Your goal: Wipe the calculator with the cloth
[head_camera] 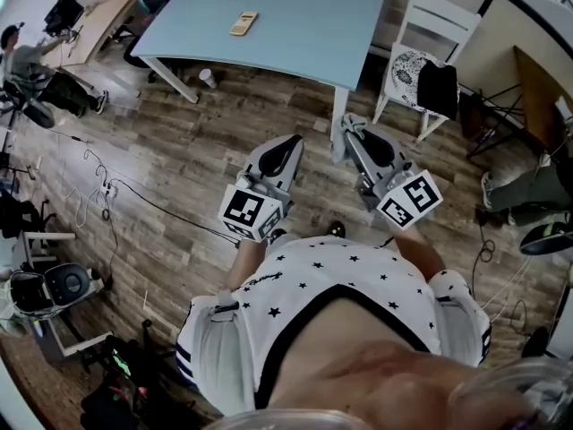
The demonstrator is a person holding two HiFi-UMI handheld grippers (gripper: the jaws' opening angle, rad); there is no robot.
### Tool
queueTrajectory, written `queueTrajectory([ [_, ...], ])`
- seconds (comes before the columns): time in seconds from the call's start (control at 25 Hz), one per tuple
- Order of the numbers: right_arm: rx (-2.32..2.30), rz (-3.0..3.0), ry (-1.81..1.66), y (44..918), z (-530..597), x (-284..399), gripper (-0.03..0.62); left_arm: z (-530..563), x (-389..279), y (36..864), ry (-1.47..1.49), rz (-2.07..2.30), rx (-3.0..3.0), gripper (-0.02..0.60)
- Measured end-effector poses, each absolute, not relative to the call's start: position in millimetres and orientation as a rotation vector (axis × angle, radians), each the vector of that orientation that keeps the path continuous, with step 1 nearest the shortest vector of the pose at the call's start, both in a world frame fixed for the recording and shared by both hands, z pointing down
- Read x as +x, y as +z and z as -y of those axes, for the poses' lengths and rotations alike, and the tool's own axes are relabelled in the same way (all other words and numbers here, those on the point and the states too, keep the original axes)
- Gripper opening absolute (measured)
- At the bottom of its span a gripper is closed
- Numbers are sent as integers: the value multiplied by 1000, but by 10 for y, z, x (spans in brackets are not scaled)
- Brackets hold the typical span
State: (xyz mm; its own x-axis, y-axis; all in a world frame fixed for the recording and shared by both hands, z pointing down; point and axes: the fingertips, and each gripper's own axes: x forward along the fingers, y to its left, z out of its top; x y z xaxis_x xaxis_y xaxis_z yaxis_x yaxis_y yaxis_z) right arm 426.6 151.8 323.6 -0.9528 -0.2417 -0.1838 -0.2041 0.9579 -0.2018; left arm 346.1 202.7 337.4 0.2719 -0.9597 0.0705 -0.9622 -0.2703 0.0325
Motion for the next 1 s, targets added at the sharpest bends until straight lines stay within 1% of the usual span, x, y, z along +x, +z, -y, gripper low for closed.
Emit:
queueTrajectory([
  [0.2,-265,-2892,-310,3293,-1460,4248,35,-1961,3562,3371,62,1886,2438,31],
  [0.4,-214,-2890,-349,3323,-1400,4101,35,-1953,3437,3385,63,1941,2395,31],
  [0.76,-196,-2919,-294,3268,-1181,3548,35,-1733,2916,3386,18,1951,2400,31],
  [1.0,-294,-2919,-280,3252,-908,3109,35,-1582,2374,3415,-10,1933,2412,31],
])
